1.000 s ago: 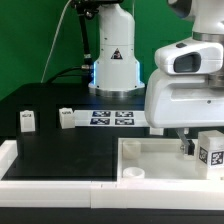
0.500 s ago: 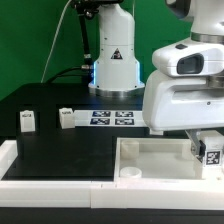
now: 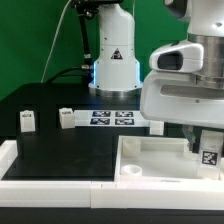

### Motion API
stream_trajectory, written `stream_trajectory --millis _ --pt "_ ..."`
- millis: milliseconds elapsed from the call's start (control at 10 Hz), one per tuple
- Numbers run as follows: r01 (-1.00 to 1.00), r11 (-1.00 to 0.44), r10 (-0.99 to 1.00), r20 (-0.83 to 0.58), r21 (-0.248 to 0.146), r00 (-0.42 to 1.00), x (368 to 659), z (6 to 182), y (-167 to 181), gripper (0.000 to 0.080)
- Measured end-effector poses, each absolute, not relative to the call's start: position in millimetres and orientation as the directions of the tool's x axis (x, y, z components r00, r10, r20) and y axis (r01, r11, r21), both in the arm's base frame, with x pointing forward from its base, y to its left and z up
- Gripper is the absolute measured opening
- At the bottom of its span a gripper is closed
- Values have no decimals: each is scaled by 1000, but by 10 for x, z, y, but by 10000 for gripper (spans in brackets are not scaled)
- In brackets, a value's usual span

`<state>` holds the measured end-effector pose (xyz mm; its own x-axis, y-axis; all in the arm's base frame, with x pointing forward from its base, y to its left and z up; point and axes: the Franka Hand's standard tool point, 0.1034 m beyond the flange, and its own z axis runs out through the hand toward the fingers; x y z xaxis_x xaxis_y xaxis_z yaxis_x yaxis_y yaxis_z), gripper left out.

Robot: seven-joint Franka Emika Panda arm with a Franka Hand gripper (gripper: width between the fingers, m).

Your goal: Assemble one leg

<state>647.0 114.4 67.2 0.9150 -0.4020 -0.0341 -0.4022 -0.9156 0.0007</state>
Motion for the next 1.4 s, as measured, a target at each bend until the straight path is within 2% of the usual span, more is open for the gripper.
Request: stream_trajectory --millis 300,500,700,800,900,1000,1400 --pt "-719 -690 -722 -20 81 691 6416 695 984 298" --pt "-823 -553 -829 8 130 559 6355 702 882 314" --pt "-877 -453 -886 34 159 463 6311 705 792 337" --pt "-872 -463 -880 32 159 473 6312 704 797 337" --pt "-872 -463 -880 32 158 473 6312 703 799 551" --pt "-872 -463 -880 32 158 473 6312 703 799 619" --pt "-872 -463 -880 32 158 473 6312 703 799 648"
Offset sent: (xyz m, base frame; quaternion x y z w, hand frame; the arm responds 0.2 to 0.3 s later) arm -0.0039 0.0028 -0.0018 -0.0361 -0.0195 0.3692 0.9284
